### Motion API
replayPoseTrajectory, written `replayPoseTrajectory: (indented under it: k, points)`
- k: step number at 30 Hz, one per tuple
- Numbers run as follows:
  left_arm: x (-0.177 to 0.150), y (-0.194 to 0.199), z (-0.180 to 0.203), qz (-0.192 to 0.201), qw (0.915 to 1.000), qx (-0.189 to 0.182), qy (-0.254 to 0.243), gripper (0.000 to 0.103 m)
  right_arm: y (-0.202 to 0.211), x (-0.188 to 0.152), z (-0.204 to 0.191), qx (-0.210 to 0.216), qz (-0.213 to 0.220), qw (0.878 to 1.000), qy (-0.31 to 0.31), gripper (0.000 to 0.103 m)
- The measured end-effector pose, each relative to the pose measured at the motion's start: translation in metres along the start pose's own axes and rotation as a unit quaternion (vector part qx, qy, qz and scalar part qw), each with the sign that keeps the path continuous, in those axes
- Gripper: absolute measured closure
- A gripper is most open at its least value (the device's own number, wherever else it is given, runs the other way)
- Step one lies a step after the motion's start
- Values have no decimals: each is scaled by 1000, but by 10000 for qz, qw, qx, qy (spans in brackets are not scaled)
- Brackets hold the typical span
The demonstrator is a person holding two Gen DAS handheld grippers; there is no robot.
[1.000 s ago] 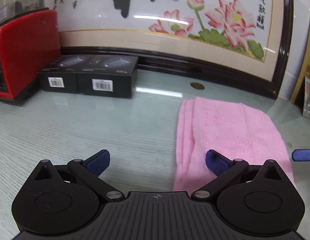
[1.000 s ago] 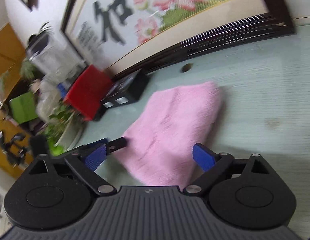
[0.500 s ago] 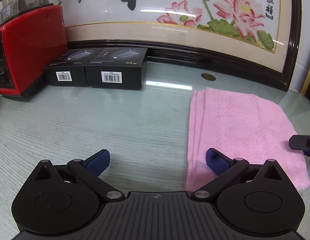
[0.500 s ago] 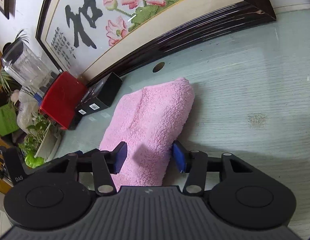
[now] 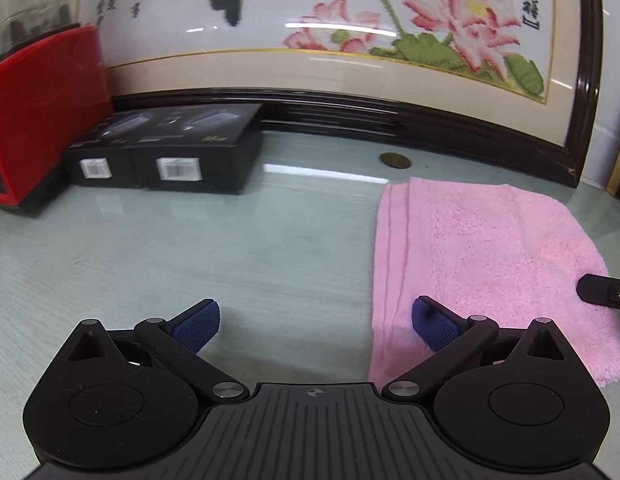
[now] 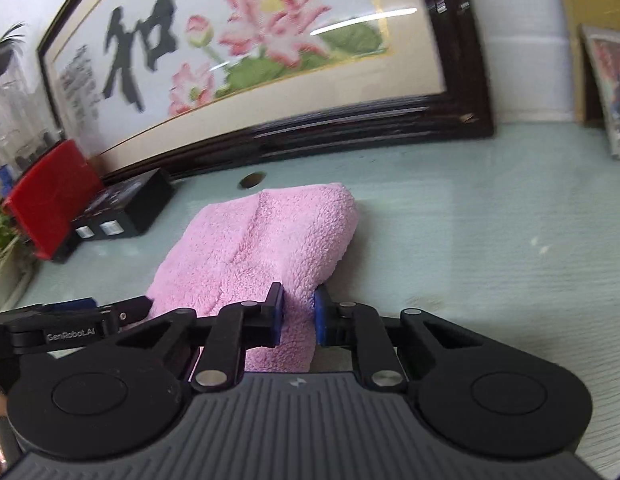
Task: Fold towel
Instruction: 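Open the right gripper and withdraw it from the folded towel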
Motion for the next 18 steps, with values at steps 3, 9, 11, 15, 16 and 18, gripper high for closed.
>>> replayPoseTrajectory:
  k: [3, 9, 11, 15, 16, 18]
  points:
    - [10, -11, 20, -77, 10000, -58, -14, 0, -3, 7, 21, -250, 107, 9996, -26, 87]
    - [7, -23, 41, 89, 9998, -76, -156, 0, -6, 12, 55, -86, -116, 9995, -280, 84]
    - [6, -24, 39, 97, 9998, -137, -113, 0, -4, 13, 56, -86, -97, 9996, -261, 83]
    - [2, -24, 38, 205, 9996, -137, -102, 0, -1, 12, 51, -96, 18, 9999, -128, 79]
    - [2, -23, 38, 233, 9996, -126, -98, 0, 1, 12, 51, -108, 34, 9998, -146, 77]
    - [1, -20, 37, 291, 9995, -116, -102, 0, 4, 12, 51, -150, 77, 9997, -188, 69]
Point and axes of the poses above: each gripper's, at about its wrist camera, not at the fingertips, and y roughly against the way its jaws point, z to its right, x to its top, the point moved 2 cm from there along -y, roughly the way its jaws point, and after that the axes turned 4 degrees about -x, right-handed, at the moved point
